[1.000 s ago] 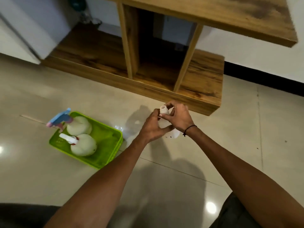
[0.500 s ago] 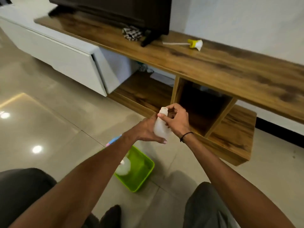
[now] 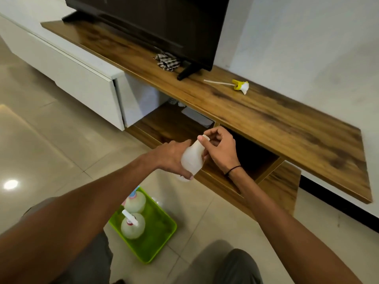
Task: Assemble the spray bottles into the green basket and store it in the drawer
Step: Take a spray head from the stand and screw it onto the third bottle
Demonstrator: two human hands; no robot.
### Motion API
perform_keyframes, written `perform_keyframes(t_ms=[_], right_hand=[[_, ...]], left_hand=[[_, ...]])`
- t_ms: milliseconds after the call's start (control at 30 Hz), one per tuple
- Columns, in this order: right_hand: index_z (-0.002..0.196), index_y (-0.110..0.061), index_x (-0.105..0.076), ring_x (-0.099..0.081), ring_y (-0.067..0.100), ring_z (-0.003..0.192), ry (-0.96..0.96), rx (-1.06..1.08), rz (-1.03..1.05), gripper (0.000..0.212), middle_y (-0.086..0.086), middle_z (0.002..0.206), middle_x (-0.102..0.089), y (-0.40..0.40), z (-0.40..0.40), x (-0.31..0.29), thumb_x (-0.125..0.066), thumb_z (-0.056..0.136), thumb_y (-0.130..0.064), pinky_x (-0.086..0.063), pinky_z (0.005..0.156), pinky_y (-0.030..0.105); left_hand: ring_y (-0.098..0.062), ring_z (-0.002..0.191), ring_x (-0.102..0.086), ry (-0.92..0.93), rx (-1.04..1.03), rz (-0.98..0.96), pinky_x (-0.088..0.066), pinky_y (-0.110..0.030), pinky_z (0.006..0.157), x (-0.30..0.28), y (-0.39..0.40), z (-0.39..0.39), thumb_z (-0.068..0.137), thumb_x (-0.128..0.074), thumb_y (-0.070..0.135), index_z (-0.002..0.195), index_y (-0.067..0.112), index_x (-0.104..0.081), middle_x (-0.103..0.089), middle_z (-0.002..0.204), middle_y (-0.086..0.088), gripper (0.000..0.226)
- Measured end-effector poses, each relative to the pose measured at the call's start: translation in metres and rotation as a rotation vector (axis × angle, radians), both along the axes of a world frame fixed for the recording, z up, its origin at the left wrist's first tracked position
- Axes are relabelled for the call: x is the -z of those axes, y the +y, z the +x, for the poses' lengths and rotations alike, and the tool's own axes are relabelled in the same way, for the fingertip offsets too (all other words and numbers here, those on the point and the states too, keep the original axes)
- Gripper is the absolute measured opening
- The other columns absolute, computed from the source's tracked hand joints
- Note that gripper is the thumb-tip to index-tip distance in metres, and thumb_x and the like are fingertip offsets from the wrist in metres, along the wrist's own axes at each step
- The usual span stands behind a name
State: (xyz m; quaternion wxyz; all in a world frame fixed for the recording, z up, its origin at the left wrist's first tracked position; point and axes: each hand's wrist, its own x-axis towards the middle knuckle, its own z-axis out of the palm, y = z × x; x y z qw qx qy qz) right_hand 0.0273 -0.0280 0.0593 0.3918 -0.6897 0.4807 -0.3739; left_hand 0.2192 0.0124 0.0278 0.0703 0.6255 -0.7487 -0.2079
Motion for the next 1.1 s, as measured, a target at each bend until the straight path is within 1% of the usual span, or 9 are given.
perform_keyframes(t_ms=[100, 267, 367, 467, 600, 700, 800, 967, 1100], right_hand=[[0.108, -0.014, -0.064, -0.075, 0.021, 0.072, 0.062, 0.012, -0.063, 0.029, 0.005, 0.098, -0.071, -0.015, -0.011, -0.014, -0.077, 0.093, -0.034, -0.060, 0.052, 0.027], [0.101, -0.015, -0.061, -0.072, 0.016, 0.055, 0.115, -0.032, -0.147, 0.020, 0.001, 0.083, -0.072, -0.041, -0.023, -0.037, -0.074, 0.096, -0.030, -0.058, 0.047, 0.025], [0.099, -0.018, -0.060, -0.072, 0.012, 0.057, 0.155, -0.001, -0.237, 0.011, -0.002, 0.083, -0.071, -0.068, -0.024, -0.048, -0.070, 0.098, -0.021, -0.058, 0.050, 0.022], [0.101, -0.016, -0.064, -0.070, 0.014, 0.083, 0.291, 0.046, -0.349, 0.011, -0.001, 0.098, -0.072, -0.113, -0.022, -0.059, -0.067, 0.095, -0.007, -0.061, 0.077, 0.031], [0.126, -0.012, -0.060, -0.057, 0.031, 0.123, 0.637, 0.093, -0.395, 0.033, 0.011, 0.130, -0.064, -0.178, -0.025, -0.067, -0.063, 0.094, -0.004, -0.050, 0.105, 0.044], [0.144, -0.012, -0.046, -0.040, 0.041, 0.141, 0.883, 0.055, -0.375, 0.050, 0.017, 0.150, -0.049, -0.214, -0.029, -0.064, -0.063, 0.097, -0.012, -0.037, 0.112, 0.054], [0.154, -0.015, -0.037, -0.030, 0.041, 0.150, 0.998, -0.021, -0.331, 0.058, 0.017, 0.160, -0.038, -0.241, -0.027, -0.059, -0.060, 0.100, -0.017, -0.030, 0.116, 0.060], [0.134, -0.020, -0.053, -0.044, 0.042, 0.133, 1.031, -0.022, -0.423, 0.036, 0.017, 0.144, -0.046, -0.252, -0.026, -0.057, -0.060, 0.099, -0.014, -0.040, 0.105, 0.064], [0.117, -0.021, -0.060, -0.048, 0.039, 0.121, 1.066, -0.139, -0.519, 0.018, 0.016, 0.129, -0.051, -0.237, -0.036, -0.061, -0.060, 0.100, -0.015, -0.047, 0.088, 0.051]], left_hand=[[-0.019, 0.116, -0.053, 0.061, 0.016, 0.001, -0.046, -0.037, 0.082, -0.003, -0.016, -0.010, 0.062, -0.089, 0.067, 0.131, 0.035, -0.041, -0.059, 0.133, 0.005, 0.090], [-0.016, 0.117, -0.048, 0.133, -0.012, 0.024, -0.053, -0.041, 0.086, -0.008, -0.030, -0.013, 0.062, -0.090, 0.064, 0.138, 0.035, -0.040, -0.055, 0.134, 0.007, 0.095], [-0.015, 0.118, -0.042, 0.116, -0.039, 0.018, -0.046, -0.038, 0.084, -0.009, -0.036, -0.008, 0.064, -0.091, 0.063, 0.140, 0.033, -0.038, -0.052, 0.137, 0.006, 0.097], [-0.014, 0.116, -0.039, 0.120, -0.067, -0.003, -0.044, -0.038, 0.086, -0.012, -0.042, -0.004, 0.065, -0.091, 0.061, 0.144, 0.031, -0.037, -0.052, 0.141, 0.002, 0.100], [-0.015, 0.118, -0.040, 0.126, -0.073, -0.006, -0.045, -0.038, 0.087, -0.014, -0.045, 0.000, 0.066, -0.092, 0.060, 0.146, 0.030, -0.036, -0.051, 0.143, 0.001, 0.102], [-0.019, 0.124, -0.047, 0.120, -0.069, 0.010, -0.051, -0.041, 0.090, -0.015, -0.043, 0.003, 0.067, -0.092, 0.059, 0.145, 0.029, -0.037, -0.052, 0.141, 0.001, 0.101], [-0.026, 0.129, -0.052, 0.108, -0.065, 0.026, -0.056, -0.048, 0.096, -0.018, -0.040, 0.006, 0.067, -0.092, 0.057, 0.144, 0.028, -0.038, -0.053, 0.141, 0.000, 0.099], [-0.027, 0.133, -0.049, 0.094, -0.073, 0.023, -0.050, -0.042, 0.094, -0.015, -0.038, 0.010, 0.069, -0.092, 0.055, 0.148, 0.027, -0.036, -0.052, 0.145, -0.001, 0.100], [-0.027, 0.132, -0.050, 0.067, -0.077, 0.035, -0.052, -0.047, 0.099, -0.016, -0.038, 0.014, 0.070, -0.092, 0.053, 0.150, 0.026, -0.036, -0.052, 0.145, -0.002, 0.101]])
